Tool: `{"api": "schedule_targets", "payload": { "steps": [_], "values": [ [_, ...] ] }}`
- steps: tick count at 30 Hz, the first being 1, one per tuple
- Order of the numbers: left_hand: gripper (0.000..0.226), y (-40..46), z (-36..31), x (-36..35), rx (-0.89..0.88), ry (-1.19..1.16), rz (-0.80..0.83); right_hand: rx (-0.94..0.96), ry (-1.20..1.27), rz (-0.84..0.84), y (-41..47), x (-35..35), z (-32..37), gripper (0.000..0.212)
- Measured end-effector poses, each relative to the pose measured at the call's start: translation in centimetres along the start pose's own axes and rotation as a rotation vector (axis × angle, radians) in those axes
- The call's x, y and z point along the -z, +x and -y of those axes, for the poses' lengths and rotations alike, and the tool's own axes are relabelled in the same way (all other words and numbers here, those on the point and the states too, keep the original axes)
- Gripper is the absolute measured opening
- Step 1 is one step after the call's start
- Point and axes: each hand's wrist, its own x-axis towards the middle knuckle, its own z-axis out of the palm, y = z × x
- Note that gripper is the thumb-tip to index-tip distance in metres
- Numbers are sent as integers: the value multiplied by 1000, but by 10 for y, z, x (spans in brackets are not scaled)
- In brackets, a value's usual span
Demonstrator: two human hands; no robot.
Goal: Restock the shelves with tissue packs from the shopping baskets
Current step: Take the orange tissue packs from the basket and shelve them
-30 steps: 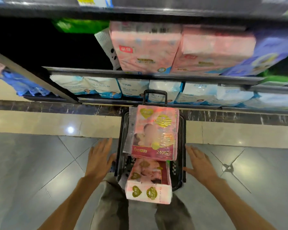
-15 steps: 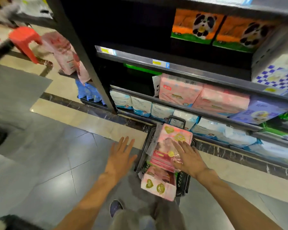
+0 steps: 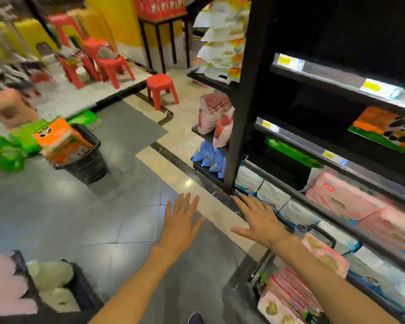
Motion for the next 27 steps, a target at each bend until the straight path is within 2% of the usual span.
{"api": "schedule_targets", "payload": {
  "steps": [9, 15, 19, 25, 27],
  "values": [
    [82, -29, 141, 78, 297, -11, -172, 313, -128, -61, 134, 56, 152, 96],
    [67, -19, 229, 112, 475, -32, -242, 491, -132, -52, 231, 71, 229, 99],
    [68, 11, 288, 128, 549, -42, -247, 559, -149, -30, 307, 82, 268, 98],
    [71, 102, 378, 170, 616, -22, -225, 621, -160, -28, 454, 118, 311, 114],
    [77, 136, 406, 185, 627, -22, -232, 617, -157, -17, 501, 134, 326, 105]
  ]
}}
